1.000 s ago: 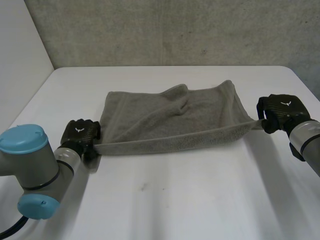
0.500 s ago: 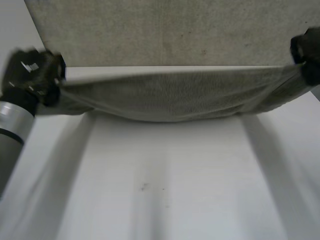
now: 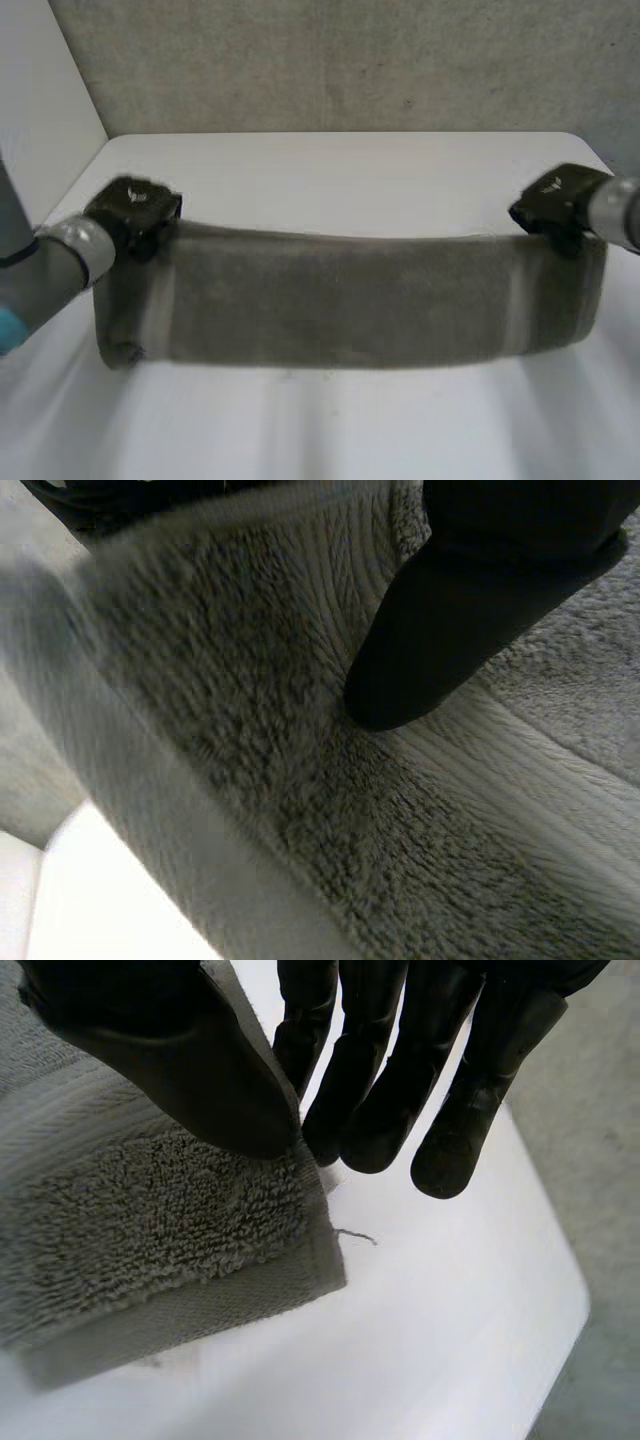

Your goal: Fold the towel.

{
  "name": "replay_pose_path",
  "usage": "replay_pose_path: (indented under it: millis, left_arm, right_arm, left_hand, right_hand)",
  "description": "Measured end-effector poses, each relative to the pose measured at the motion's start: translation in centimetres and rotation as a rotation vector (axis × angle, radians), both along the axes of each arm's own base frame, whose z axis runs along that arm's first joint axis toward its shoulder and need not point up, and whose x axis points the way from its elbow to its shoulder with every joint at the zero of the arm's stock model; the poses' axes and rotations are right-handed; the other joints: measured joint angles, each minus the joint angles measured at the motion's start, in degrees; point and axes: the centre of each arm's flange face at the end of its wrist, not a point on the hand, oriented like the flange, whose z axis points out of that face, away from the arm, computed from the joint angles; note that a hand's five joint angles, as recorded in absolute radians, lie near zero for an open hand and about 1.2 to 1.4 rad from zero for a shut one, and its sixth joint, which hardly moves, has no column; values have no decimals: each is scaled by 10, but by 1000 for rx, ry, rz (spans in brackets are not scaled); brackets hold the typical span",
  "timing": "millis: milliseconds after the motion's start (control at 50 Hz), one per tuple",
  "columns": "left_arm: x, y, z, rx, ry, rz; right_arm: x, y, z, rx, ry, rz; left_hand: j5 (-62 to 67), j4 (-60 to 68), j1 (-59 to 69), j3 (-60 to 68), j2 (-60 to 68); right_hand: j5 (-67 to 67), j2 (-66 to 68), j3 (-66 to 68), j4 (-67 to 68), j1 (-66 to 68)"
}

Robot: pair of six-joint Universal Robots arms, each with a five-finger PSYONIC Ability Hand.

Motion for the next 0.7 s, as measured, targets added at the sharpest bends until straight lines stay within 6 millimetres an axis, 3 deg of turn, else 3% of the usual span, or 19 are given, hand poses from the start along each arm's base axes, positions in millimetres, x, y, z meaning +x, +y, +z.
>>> replay_pose_path:
  millis: [80,160,200,220,260,280,340,380,440,520,580,600,640,700]
  left_arm:
    - [-9,-33,41,-164,49,-3]
    - [-18,-58,117,-413,181,0]
    - [-20,-63,172,-574,316,3]
    - [-19,-63,183,-606,351,4]
    - [-16,-60,229,-726,523,-2]
    - [-13,-58,246,-767,602,-10]
    - [-8,-54,272,-819,768,-31]
    - [-5,-56,270,-800,831,-28]
    - [-3,-66,247,-727,843,1]
    - [0,-78,202,-614,806,55]
    - [2,-86,158,-518,768,96]
    - [3,-88,138,-481,754,110]
    - [3,-90,116,-446,741,122]
    - [2,-91,70,-376,717,132]
  right_arm:
    - [23,-34,15,-169,-20,-3]
    - [45,-61,42,-375,-89,-19]
    - [54,-73,78,-558,-200,-38]
    - [54,-75,89,-606,-237,-43]
    - [54,-74,152,-844,-442,-50]
    - [51,-69,180,-941,-540,-41]
    - [43,-50,236,-1111,-747,8]
    - [40,-43,249,-1133,-818,34]
    - [40,-45,239,-1071,-816,40]
    - [46,-54,202,-924,-746,44]
    - [53,-61,165,-789,-683,57]
    - [55,-63,148,-731,-661,61]
    - [58,-66,126,-659,-636,62]
    - [63,-69,72,-495,-581,53]
  left_hand:
    - [0,0,0,0,0]
    - [0,0,0,0,0]
    - [0,0,1,0,0]
    - [0,1,1,0,0]
    - [0,1,3,0,0]
    - [1,1,3,0,0]
    - [3,1,3,0,0]
    - [3,1,3,0,0]
    - [3,1,3,0,0]
    - [3,1,3,0,0]
    - [3,1,3,0,0]
    - [3,1,3,0,0]
    - [3,1,3,0,0]
    - [3,1,3,0,1]
  right_hand:
    - [2,0,0,1,0]
    - [3,0,0,1,0]
    - [3,0,0,1,0]
    - [3,0,0,1,0]
    - [3,1,0,1,0]
    - [3,1,0,1,0]
    - [5,3,0,1,0]
    - [6,5,0,1,1]
    - [6,6,0,1,1]
    - [6,6,0,1,1]
    - [6,6,0,1,1]
    - [6,6,0,1,1]
    - [6,6,0,1,1]
    - [6,6,0,1,1]
